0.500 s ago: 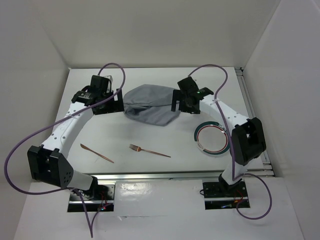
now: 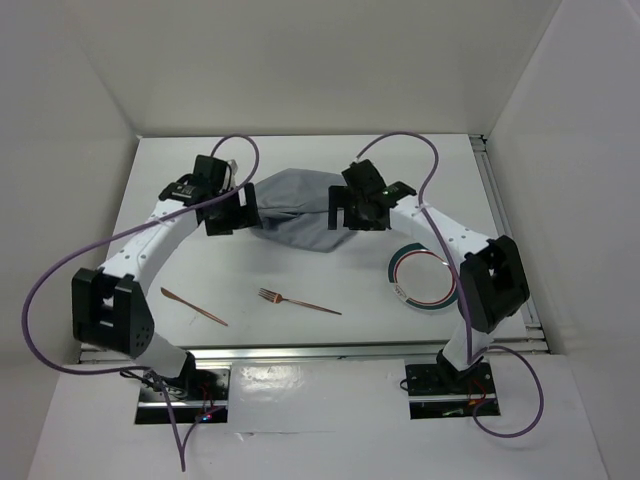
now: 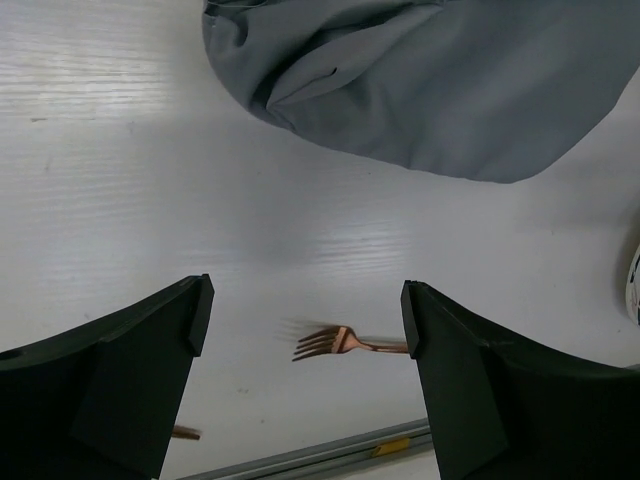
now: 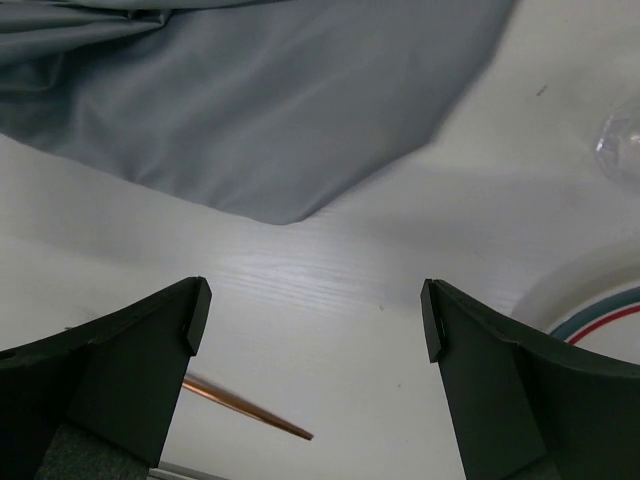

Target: Set the dinner table for one person

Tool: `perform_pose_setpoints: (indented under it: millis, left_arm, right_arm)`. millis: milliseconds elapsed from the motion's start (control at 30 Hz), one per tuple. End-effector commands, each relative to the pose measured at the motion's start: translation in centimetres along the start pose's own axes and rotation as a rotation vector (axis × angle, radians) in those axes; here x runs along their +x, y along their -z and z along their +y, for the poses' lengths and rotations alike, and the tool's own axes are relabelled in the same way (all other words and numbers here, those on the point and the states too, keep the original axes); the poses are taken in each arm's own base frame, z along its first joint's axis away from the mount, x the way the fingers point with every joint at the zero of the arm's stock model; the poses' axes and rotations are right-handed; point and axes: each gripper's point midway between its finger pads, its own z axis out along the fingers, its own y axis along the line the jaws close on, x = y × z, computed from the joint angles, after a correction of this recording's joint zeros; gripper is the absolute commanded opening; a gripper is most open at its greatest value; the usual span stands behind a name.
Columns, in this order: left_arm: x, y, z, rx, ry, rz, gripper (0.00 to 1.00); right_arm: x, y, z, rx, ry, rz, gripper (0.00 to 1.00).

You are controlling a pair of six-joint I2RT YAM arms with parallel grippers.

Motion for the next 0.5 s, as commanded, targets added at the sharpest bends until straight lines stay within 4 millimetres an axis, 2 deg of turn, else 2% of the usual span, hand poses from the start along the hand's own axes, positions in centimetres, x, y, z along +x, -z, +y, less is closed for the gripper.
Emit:
perform_pose_setpoints:
  millis: [0,33,67,133,200,333,400,433,467]
  left_arm:
    - [-1.2,-2.3,-1.9,0.08,0.03,0.021,0.94]
    - [-1.2,-2.9,-1.8,0.074,0.032,0.034,0.96]
    - [-0.9,-4.4,-1.7,0.07,0.047,0.065,0.96]
    - [-1.2,-5.4,-1.7,0.063,0.05,0.079,0.99]
    - [-1.2,-6.9,-0.1,-0.006,0.063,0.088,1.0]
    - [-2.1,-8.2,1.7,-0.087,0.058,0.067,1.0]
    - [-2.7,-9.1,1.6,-0.039,0.061,0.052,1.0]
    - [-3.1,-9.5,2.1,-0.015,0.086,0.054,1.0]
    - [-3.2,-10.3,2.4,0.002,0.098,0.06,1.0]
  right_arm:
    - [-1.0,0.8,2.3,-0.108,0.034,-0.058,1.0]
    - [-1.2,0.8,2.8,-0.135,0.034,-0.062,1.0]
    - [-0.3,0.7,3.4,-0.164,0.043,-0.04,1.0]
    - [-0.5,1.1,4.3,-0.222,0.052,-0.061,1.0]
    - [0.2,1.6,4.8,-0.266,0.071,-0.067,1.0]
    - [1.5,2.0,4.4,-0.288,0.082,-0.057,1.0]
    - [2.2,2.0,4.2,-0.29,0.083,-0.042,1.0]
    - [2.0,2.4,4.3,-0.296,0.083,-0.053,1.0]
    - [2.6,2.2,3.9,-0.286,0.084,-0.034,1.0]
